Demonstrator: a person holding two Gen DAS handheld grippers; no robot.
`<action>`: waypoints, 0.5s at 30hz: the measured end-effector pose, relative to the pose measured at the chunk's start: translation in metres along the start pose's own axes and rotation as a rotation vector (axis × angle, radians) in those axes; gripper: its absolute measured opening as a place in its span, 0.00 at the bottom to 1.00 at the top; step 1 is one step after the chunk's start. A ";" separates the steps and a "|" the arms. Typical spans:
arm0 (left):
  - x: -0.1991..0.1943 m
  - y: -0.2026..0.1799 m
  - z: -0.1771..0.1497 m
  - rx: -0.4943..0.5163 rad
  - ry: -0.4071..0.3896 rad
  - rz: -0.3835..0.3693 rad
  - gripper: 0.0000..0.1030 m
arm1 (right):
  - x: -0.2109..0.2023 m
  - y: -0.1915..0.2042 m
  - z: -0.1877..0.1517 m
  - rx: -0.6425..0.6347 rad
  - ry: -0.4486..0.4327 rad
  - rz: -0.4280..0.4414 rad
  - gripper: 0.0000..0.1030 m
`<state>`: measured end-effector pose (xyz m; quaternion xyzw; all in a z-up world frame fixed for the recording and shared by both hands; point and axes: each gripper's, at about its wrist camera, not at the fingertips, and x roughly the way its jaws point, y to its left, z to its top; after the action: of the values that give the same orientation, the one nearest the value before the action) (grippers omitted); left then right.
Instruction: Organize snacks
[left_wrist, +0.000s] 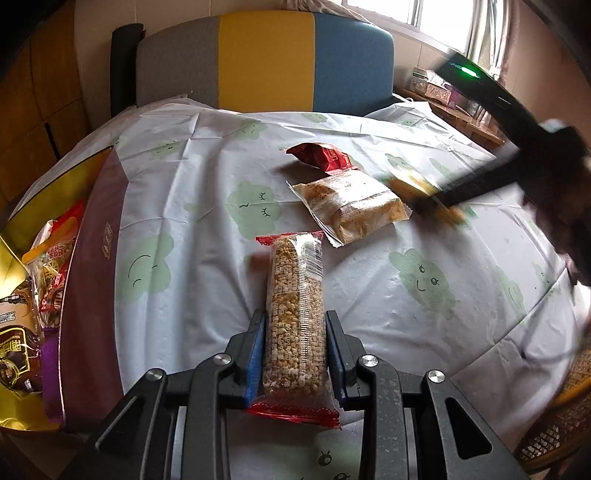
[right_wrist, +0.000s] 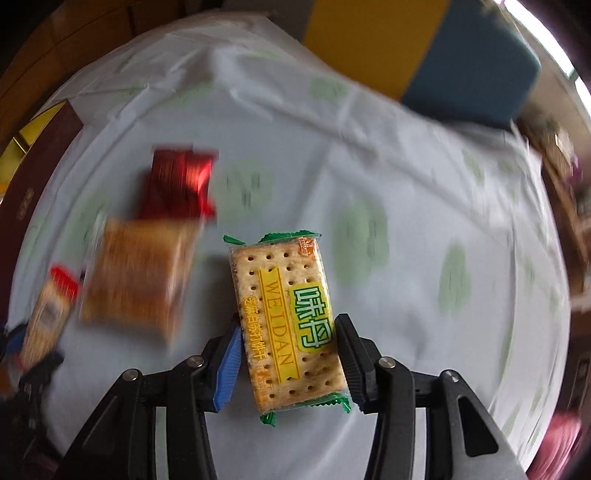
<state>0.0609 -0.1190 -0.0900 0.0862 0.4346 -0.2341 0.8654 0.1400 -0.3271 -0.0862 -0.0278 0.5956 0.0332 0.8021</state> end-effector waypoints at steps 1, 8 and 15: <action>0.000 -0.001 0.000 0.007 -0.003 0.007 0.30 | 0.000 -0.001 -0.009 0.022 0.015 0.016 0.48; -0.001 -0.006 0.000 0.015 -0.003 0.024 0.30 | -0.002 -0.007 -0.043 0.081 -0.040 0.078 0.50; -0.006 -0.007 0.002 0.004 0.012 0.046 0.29 | -0.008 0.012 -0.060 -0.040 -0.110 0.003 0.49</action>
<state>0.0556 -0.1240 -0.0840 0.0994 0.4372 -0.2148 0.8677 0.0791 -0.3209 -0.0963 -0.0410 0.5500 0.0478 0.8328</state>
